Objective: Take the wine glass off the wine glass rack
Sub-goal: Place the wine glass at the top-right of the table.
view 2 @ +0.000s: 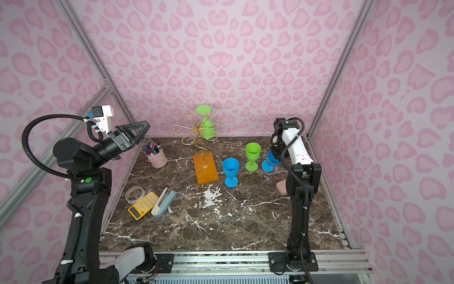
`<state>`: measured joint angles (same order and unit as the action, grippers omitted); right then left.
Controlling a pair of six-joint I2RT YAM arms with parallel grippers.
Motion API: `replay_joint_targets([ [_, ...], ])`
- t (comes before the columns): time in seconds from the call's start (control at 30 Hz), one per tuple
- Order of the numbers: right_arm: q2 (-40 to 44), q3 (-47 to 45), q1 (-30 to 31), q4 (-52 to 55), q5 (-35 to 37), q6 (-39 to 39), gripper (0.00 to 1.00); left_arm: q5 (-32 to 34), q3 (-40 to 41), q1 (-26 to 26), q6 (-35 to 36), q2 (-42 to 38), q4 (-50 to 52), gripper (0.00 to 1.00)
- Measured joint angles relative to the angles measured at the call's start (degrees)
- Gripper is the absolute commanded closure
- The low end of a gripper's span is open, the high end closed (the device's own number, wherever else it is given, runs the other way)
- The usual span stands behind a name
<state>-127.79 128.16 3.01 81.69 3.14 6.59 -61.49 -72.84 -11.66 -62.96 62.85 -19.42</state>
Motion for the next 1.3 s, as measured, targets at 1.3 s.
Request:
replay_joint_targets([
  [1.3, 33.77, -12.35, 1.38, -23.21, -12.33, -5.75, 0.36, 2.84, -3.82, 0.46, -1.75, 8.17, 4.48, 0.09],
])
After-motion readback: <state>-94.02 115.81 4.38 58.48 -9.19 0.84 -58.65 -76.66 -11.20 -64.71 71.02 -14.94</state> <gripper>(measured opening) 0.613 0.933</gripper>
